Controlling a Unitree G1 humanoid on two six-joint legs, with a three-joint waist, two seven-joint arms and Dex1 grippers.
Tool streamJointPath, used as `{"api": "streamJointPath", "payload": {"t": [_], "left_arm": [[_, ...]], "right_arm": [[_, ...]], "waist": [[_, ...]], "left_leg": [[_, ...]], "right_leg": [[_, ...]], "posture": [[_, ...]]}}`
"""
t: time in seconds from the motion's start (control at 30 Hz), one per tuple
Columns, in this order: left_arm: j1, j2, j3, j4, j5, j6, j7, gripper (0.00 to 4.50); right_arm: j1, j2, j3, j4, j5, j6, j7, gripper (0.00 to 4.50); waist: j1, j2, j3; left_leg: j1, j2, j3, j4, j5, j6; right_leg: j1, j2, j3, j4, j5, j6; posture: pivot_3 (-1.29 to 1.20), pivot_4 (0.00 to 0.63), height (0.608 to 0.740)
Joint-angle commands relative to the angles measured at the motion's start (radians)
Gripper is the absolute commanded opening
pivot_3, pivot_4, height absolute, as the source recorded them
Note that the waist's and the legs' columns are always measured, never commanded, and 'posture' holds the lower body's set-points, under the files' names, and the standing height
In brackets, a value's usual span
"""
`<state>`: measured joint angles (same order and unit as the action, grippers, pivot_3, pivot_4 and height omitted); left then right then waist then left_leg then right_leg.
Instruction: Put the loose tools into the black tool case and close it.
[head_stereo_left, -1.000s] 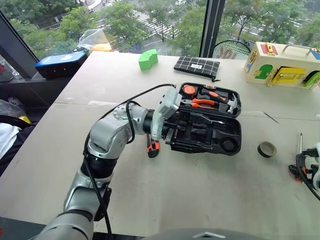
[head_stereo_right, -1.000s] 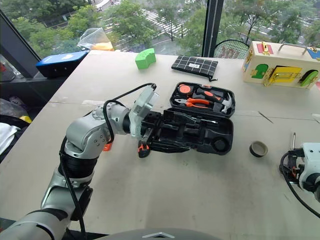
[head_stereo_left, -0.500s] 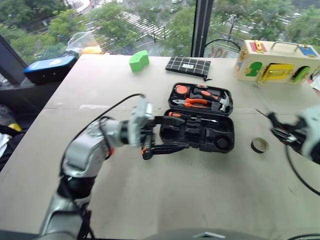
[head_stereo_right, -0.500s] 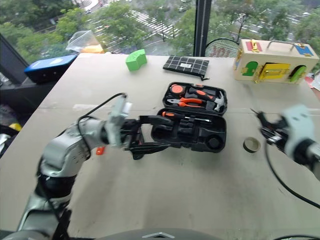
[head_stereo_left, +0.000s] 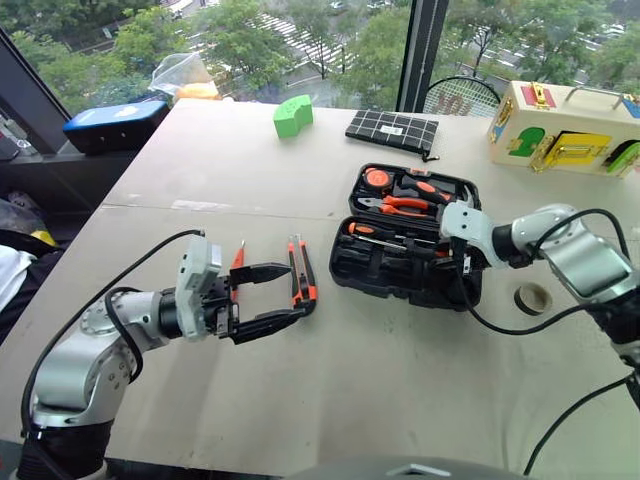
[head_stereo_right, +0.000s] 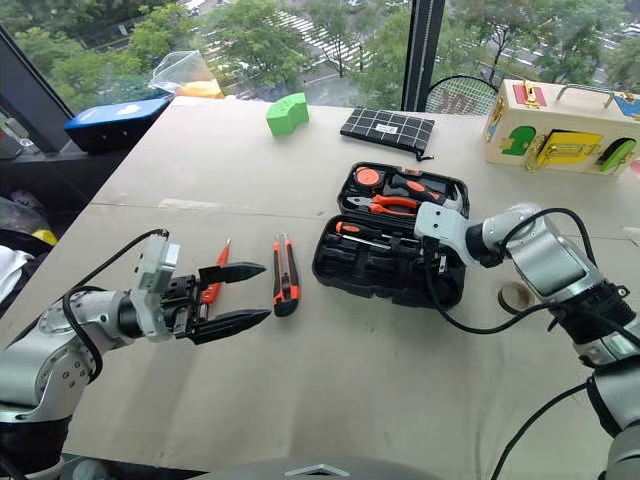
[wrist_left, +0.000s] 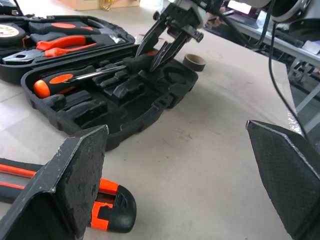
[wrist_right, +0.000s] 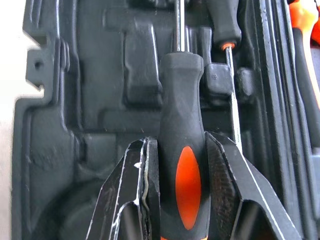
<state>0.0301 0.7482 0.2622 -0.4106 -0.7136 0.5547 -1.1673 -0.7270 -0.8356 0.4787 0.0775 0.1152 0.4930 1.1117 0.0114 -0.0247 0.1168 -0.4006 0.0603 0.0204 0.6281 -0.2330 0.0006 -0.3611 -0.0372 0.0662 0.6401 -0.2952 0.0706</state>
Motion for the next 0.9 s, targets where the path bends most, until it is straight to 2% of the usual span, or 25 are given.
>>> {"api": "streamJointPath", "payload": {"t": [0.03, 0.27, 0.33, 0.4, 0.5, 0.57, 0.67, 0.7, 0.8, 0.87, 0.9], "left_arm": [[0.025, -0.001, 0.031, -0.064, -0.031, -0.016, 0.03, 4.5], [0.021, 0.002, 0.018, -0.075, -0.045, -0.017, 0.057, 4.5], [0.014, 0.006, 0.013, -0.073, -0.047, -0.017, 0.054, 4.5], [0.009, 0.011, 0.007, -0.071, -0.045, -0.02, 0.051, 4.5], [-0.002, 0.014, 0.0, -0.065, -0.042, -0.021, 0.047, 4.5], [-0.007, 0.015, -0.002, -0.061, -0.042, -0.021, 0.046, 4.5], [-0.012, 0.015, -0.004, -0.058, -0.041, -0.021, 0.047, 4.5], [-0.013, 0.015, -0.004, -0.059, -0.041, -0.021, 0.048, 4.5], [-0.01, 0.013, -0.002, -0.064, -0.043, -0.019, 0.054, 4.5], [-0.007, 0.01, -0.002, -0.067, -0.042, -0.019, 0.06, 4.5], [-0.006, 0.009, -0.002, -0.067, -0.042, -0.02, 0.063, 4.5]], "right_arm": [[-0.011, -0.007, 0.012, 0.08, -0.063, -0.045, 0.064, 0.7], [-0.043, 0.007, 0.013, 0.195, -0.118, -0.097, 0.131, 0.7], [-0.055, 0.017, 0.013, 0.225, -0.131, -0.106, 0.143, 1.71], [-0.062, 0.026, 0.009, 0.255, -0.146, -0.118, 0.14, 2.4], [-0.059, 0.037, -0.02, 0.265, -0.148, -0.124, 0.13, 3.82], [-0.054, 0.04, -0.04, 0.252, -0.141, -0.114, 0.135, 4.46], [-0.029, 0.03, -0.139, 0.134, -0.035, -0.033, 0.174, 4.46], [-0.025, 0.037, -0.186, 0.099, 0.007, 0.02, 0.163, 4.19], [0.014, 0.036, -0.28, 0.003, 0.106, 0.129, 0.157, 3.12], [0.051, 0.061, -0.349, -0.049, 0.171, 0.183, 0.12, 1.82], [0.07, 0.079, -0.376, -0.067, 0.191, 0.203, 0.09, 1.63]], "waist": [[0.0, 0.0, 0.0], [0.002, -0.001, -0.001], [0.003, -0.001, -0.001], [0.002, -0.001, -0.001], [0.003, -0.002, -0.001], [0.003, -0.002, -0.001], [0.002, -0.001, -0.001], [0.002, 0.0, 0.0], [-0.001, 0.004, 0.003], [-0.003, 0.003, 0.003], [-0.003, 0.003, 0.002]], "left_leg": [[0.001, 0.0, 0.0, 0.0, 0.0, 0.0], [0.001, 0.0, 0.001, 0.001, 0.0, 0.0], [0.001, 0.0, 0.001, 0.001, 0.0, 0.0], [0.001, 0.0, 0.001, 0.001, 0.0, 0.0], [0.001, 0.0, 0.0, 0.001, 0.0, 0.0], [0.001, 0.0, 0.0, 0.001, 0.0, 0.0], [0.001, 0.0, 0.0, 0.0, 0.0, 0.0], [0.001, 0.0, 0.0, -0.001, 0.0, 0.0], [0.0, 0.0, 0.0, -0.001, 0.0, 0.0], [0.001, 0.0, 0.0, -0.001, 0.0, 0.0], [0.001, 0.0, 0.0, -0.001, 0.0, 0.0]], "right_leg": [[0.0, 0.0, 0.0, 0.0, 0.0, 0.0], [0.001, 0.0, 0.0, 0.001, 0.0, 0.0], [0.001, 0.0, 0.0, 0.001, 0.0, 0.0], [0.001, 0.0, 0.0, 0.001, 0.0, 0.0], [0.001, 0.0, 0.0, 0.001, 0.0, 0.0], [0.001, 0.0, 0.0, 0.001, 0.0, 0.0], [0.001, 0.0, 0.0, 0.001, 0.0, 0.0], [0.0, 0.0, 0.0, 0.001, 0.0, 0.0], [0.0, 0.0, 0.0, 0.001, 0.0, 0.0], [0.0, 0.0, 0.0, 0.001, 0.0, 0.0], [0.0, 0.001, 0.0, 0.001, 0.0, 0.0]], "posture": [[0.0, 0.15, 0.74], [0.0, 0.15, 0.74], [0.0, 0.15, 0.74], [0.0, 0.15, 0.74], [0.0, 0.15, 0.74], [0.0, 0.15, 0.74], [0.0, 0.15, 0.74], [0.0, 0.15, 0.74], [0.0, 0.15, 0.74], [0.0, 0.15, 0.74], [0.0, 0.15, 0.74]]}}
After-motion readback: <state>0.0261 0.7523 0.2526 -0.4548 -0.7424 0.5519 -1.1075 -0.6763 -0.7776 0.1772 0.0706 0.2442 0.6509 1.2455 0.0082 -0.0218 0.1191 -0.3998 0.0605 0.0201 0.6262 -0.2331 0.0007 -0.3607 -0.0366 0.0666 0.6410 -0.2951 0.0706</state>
